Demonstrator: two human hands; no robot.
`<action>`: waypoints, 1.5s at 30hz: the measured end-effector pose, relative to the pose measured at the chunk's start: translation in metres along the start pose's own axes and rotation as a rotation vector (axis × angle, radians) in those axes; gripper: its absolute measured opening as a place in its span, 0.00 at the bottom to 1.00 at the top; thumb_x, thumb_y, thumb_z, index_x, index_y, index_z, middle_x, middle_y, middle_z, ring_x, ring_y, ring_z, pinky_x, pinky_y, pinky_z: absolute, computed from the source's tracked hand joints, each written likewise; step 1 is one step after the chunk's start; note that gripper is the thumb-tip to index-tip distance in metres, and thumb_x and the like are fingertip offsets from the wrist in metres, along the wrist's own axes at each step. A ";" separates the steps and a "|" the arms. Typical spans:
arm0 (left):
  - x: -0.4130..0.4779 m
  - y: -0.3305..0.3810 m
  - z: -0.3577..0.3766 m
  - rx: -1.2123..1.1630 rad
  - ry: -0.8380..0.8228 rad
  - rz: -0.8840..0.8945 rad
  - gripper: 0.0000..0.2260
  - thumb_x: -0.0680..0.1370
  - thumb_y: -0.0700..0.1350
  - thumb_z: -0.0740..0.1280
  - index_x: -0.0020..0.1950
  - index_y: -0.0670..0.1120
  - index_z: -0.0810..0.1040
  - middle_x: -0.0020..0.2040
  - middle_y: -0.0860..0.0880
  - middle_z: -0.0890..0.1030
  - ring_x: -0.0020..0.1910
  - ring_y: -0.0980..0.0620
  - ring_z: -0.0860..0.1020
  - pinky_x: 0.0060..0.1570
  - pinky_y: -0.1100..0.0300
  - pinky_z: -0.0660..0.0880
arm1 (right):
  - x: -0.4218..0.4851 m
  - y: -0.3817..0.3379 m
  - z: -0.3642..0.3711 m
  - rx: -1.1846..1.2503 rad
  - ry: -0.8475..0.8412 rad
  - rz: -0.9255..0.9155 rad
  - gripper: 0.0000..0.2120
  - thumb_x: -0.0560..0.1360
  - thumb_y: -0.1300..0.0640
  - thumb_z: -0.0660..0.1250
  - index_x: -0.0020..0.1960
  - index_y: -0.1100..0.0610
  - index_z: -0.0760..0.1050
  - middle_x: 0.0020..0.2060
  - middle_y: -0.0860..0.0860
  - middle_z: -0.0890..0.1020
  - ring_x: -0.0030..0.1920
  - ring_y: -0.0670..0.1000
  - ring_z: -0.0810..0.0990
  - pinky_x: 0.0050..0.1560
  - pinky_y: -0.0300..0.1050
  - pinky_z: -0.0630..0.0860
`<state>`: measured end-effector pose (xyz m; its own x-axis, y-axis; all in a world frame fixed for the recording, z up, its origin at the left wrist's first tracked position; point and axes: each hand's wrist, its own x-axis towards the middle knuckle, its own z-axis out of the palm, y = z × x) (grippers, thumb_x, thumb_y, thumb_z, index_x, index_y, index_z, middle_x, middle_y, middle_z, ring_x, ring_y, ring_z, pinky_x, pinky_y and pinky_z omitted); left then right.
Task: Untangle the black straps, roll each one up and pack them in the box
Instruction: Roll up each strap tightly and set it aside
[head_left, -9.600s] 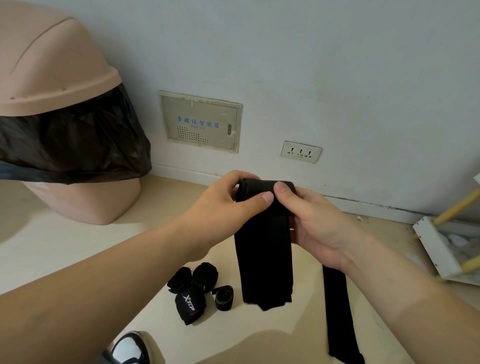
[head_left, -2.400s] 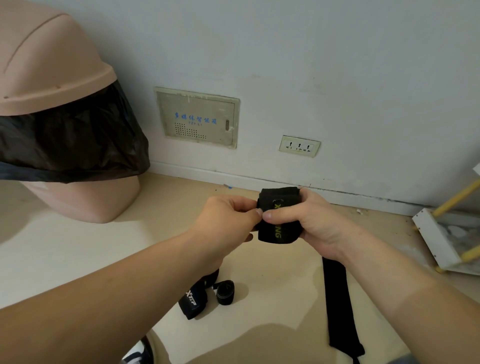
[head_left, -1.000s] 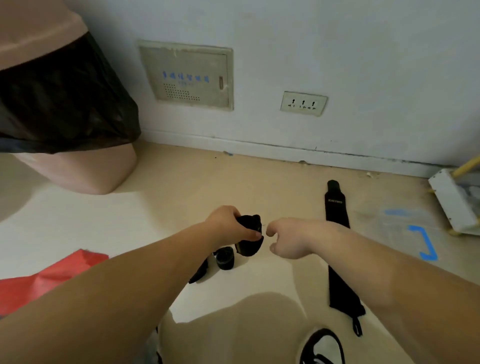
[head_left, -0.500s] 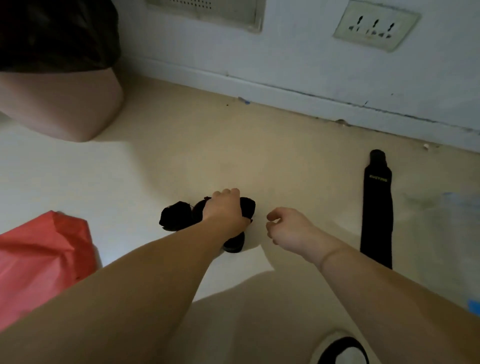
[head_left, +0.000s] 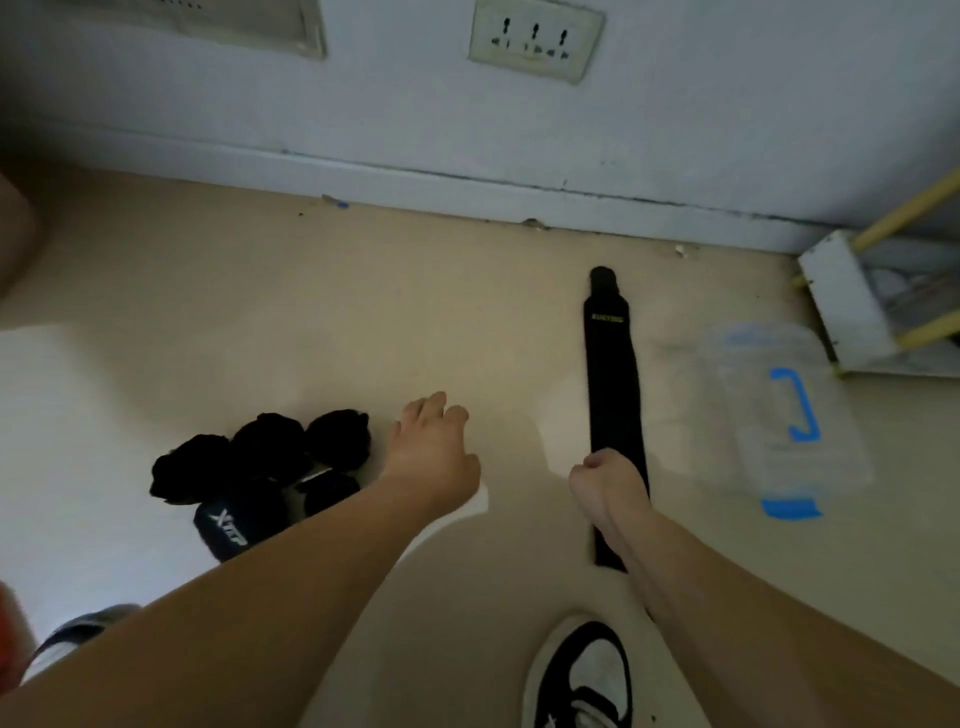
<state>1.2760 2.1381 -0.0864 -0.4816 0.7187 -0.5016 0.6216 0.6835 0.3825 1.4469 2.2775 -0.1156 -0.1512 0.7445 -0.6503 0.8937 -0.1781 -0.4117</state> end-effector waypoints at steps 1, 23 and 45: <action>0.000 0.012 0.009 -0.044 -0.037 0.027 0.26 0.83 0.50 0.65 0.80 0.47 0.66 0.83 0.44 0.60 0.81 0.41 0.60 0.78 0.47 0.63 | 0.006 0.014 -0.005 -0.032 0.041 0.020 0.17 0.82 0.55 0.64 0.70 0.57 0.76 0.67 0.58 0.76 0.63 0.60 0.77 0.66 0.49 0.74; -0.001 -0.029 0.069 -0.630 -0.179 -0.520 0.27 0.77 0.53 0.76 0.71 0.45 0.73 0.61 0.43 0.80 0.56 0.43 0.81 0.53 0.54 0.81 | -0.030 0.008 0.065 0.392 -0.365 0.262 0.08 0.85 0.58 0.61 0.48 0.57 0.74 0.45 0.62 0.83 0.39 0.59 0.82 0.41 0.50 0.80; -0.101 0.032 -0.083 -0.969 -0.202 -0.067 0.13 0.81 0.37 0.68 0.64 0.48 0.78 0.54 0.44 0.87 0.51 0.46 0.87 0.47 0.54 0.85 | -0.104 -0.130 -0.036 0.795 -0.207 0.126 0.18 0.80 0.53 0.70 0.66 0.61 0.78 0.56 0.63 0.85 0.55 0.66 0.85 0.60 0.62 0.83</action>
<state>1.2939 2.0982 0.0408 -0.3272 0.7011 -0.6336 -0.2201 0.5955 0.7726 1.3619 2.2461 0.0284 -0.2135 0.5689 -0.7942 0.3564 -0.7116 -0.6055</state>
